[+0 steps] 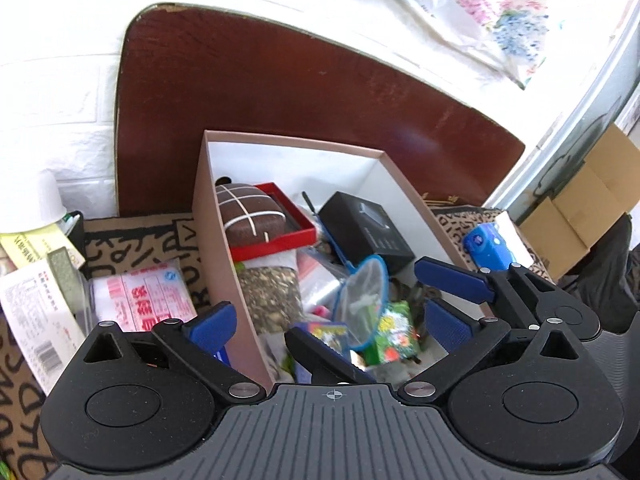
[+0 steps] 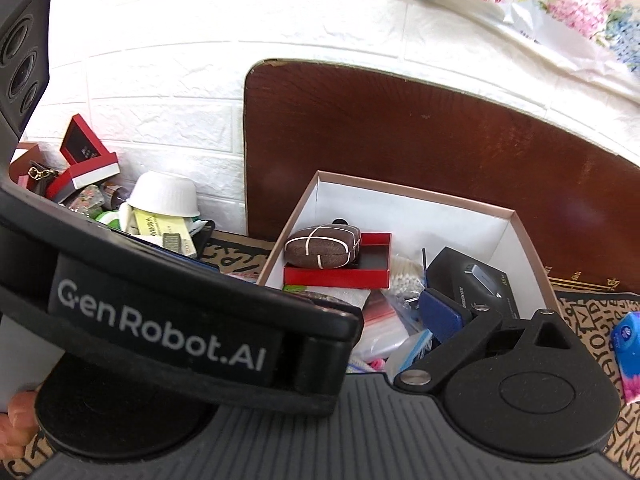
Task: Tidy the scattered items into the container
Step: 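Move both tools back over the cluttered items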
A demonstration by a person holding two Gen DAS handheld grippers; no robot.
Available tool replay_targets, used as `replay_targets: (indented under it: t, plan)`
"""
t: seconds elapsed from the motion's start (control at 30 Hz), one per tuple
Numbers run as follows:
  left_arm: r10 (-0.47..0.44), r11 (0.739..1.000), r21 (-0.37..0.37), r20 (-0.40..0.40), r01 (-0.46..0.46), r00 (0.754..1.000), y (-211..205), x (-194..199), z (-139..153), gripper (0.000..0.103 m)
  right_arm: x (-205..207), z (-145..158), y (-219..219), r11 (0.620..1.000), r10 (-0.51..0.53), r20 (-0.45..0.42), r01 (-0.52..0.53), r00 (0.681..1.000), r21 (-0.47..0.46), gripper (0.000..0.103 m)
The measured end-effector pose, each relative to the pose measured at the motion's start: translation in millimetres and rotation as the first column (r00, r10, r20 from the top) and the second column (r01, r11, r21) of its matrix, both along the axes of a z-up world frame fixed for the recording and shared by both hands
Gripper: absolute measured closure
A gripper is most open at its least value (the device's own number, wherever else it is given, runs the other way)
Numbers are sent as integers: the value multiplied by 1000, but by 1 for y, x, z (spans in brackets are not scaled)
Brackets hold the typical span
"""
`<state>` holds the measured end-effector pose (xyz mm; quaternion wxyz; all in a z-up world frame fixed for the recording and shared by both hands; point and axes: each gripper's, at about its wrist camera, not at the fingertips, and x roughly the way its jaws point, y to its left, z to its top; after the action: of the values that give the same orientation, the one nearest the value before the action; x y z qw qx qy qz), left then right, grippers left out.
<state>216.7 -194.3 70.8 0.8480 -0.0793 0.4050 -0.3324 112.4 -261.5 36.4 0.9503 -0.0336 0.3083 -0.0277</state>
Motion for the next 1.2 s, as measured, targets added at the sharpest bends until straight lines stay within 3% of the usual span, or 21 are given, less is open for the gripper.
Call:
replay_targets:
  t: [0.27, 0.57, 1.03, 1.2]
  plan:
    - [85, 996, -25, 75, -83, 994, 33, -69, 6, 0, -42, 12, 21, 1000, 26, 45, -27, 999, 4, 3]
    - [220, 975, -57, 57, -217, 974, 100, -133, -29, 0, -88, -13, 84, 985, 172, 72, -170, 982, -38, 3]
    - [367, 930, -20, 28, -367, 930, 180, -176, -76, 0, -106, -54, 163, 945, 328, 45, -328, 944, -9, 3]
    - [456, 890, 8, -31, -456, 889, 214, -171, -99, 0, -101, -72, 184, 922, 385, 8, -386, 923, 26, 3]
